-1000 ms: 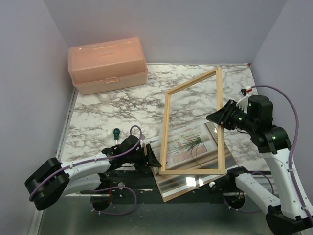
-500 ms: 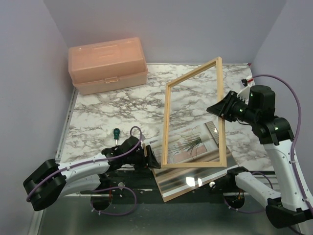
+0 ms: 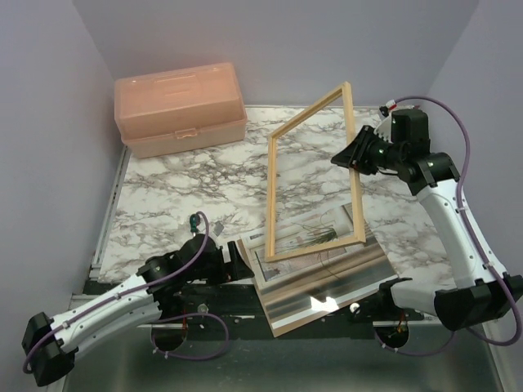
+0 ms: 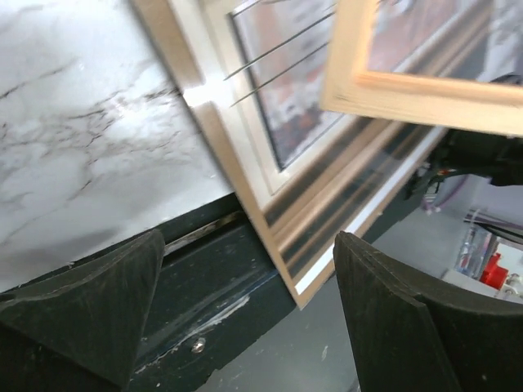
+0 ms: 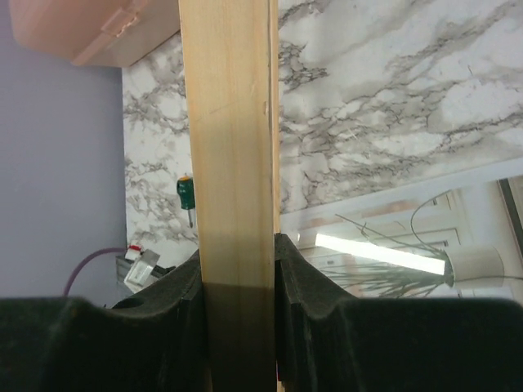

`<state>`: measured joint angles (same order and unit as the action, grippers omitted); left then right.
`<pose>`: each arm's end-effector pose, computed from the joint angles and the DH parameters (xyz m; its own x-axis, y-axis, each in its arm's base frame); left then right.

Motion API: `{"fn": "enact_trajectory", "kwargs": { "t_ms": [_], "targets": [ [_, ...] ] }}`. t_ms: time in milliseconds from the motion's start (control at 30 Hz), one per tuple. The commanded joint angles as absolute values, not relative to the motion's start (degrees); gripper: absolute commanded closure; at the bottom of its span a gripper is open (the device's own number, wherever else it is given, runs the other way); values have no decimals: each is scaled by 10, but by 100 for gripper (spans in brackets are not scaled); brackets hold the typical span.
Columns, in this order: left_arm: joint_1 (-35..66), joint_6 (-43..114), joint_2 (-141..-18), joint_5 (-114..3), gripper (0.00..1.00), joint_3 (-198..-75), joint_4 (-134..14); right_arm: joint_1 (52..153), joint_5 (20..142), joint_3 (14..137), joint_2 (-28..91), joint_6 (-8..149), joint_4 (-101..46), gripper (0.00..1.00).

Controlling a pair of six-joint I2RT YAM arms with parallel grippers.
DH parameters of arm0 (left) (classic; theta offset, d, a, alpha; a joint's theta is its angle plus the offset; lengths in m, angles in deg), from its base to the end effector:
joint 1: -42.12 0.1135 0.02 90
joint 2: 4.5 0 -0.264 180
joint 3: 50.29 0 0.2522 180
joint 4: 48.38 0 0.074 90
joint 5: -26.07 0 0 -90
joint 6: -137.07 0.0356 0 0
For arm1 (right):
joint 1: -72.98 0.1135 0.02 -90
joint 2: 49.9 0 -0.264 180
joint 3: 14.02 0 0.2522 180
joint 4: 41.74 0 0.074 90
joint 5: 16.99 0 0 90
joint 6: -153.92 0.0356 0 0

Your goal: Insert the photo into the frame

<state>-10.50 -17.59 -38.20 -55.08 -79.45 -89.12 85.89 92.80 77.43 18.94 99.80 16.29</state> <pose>0.0737 -0.1055 0.1624 -0.9536 -0.2228 -0.2024 -0.0257 0.7302 -0.6827 0.2362 0.0665 0.3944 -0.7386 0.3965 -0.5453 -0.0571 0.7691 0.6366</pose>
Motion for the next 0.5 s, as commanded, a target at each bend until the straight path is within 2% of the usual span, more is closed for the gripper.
{"fn": "enact_trajectory", "kwargs": {
  "t_ms": [0,233,467],
  "targets": [
    [-104,-139,-303,-587,12,-816,-934,861,977,827,230,997,83,99],
    [-104,-124,-239,-585,9,-813,-945,861,985,882,313,991,71,99],
    [-104,-116,-240,-599,9,-812,-973,860,981,952,402,982,70,99]
  ]
}}
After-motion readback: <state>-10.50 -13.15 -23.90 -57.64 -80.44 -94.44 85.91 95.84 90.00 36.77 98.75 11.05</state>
